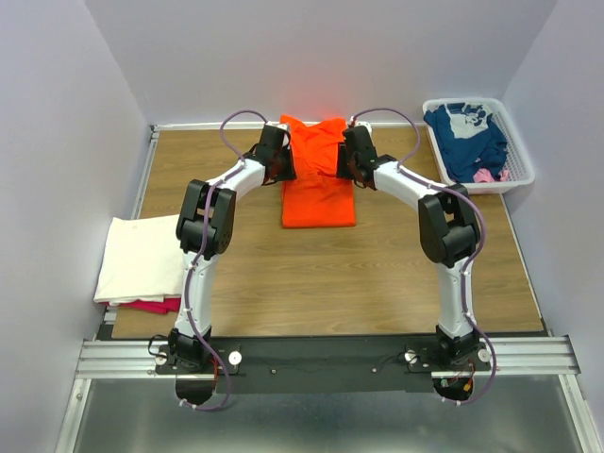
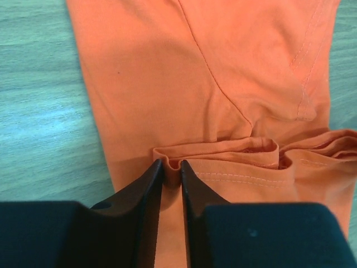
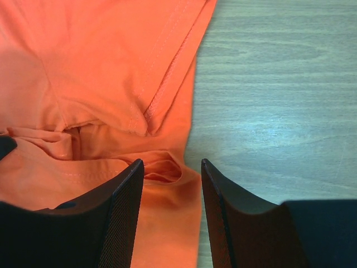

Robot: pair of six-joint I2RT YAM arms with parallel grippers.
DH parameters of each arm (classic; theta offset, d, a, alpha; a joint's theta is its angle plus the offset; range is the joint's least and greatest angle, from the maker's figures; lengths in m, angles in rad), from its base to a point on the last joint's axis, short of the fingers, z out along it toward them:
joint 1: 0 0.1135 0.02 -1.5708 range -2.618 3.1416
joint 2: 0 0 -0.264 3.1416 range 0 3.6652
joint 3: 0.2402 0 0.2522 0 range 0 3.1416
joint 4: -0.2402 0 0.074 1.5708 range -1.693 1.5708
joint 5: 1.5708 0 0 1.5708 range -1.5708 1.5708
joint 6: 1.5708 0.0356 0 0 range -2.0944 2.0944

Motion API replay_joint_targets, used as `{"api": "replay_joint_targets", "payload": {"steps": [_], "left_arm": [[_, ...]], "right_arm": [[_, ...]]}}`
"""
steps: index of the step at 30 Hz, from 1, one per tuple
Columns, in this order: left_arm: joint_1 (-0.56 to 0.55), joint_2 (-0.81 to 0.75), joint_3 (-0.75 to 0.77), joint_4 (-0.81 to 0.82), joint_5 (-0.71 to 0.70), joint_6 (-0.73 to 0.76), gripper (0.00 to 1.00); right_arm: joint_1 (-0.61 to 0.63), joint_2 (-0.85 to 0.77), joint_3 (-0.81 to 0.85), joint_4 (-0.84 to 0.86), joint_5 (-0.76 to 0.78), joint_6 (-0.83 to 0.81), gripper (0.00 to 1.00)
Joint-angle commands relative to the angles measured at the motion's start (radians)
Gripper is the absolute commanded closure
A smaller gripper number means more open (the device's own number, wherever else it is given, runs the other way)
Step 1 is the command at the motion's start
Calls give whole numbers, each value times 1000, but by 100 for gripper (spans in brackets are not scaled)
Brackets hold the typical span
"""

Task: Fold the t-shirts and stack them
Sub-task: Fold the tshirt

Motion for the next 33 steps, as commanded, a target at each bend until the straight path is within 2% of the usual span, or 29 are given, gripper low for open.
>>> {"api": "replay_joint_targets", "payload": {"steps": [1, 5, 6, 8, 11, 12, 16, 21, 33], "left_arm": [[-4, 8, -25, 25, 29, -1, 79], [-4, 2, -31, 28, 32, -4, 86], [-4, 0, -30, 30, 32, -4, 92], [-4, -5, -33, 30, 32, -7, 93], [-4, -12, -37, 33, 35, -10, 99], [-4, -18, -40, 33, 33, -11, 100], [-2, -47, -54, 39, 29, -19, 100], [-2, -89, -74, 43, 20, -24, 100], [18, -179, -132, 66, -13, -36, 100]], "right_arm": [[-4, 50, 1, 7, -3, -12, 47], [-5, 65, 4, 6, -20, -2, 47], [-5, 70, 6, 6, -26, 2, 47], [-5, 76, 7, 6, -30, 7, 49], [-5, 79, 12, 6, -30, 14, 59], [-5, 78, 12, 6, -24, 14, 67], [-5, 64, 15, 7, -7, 24, 85], [-5, 38, 12, 7, 16, 33, 93], [-5, -19, -2, 19, 21, 47, 96]]}}
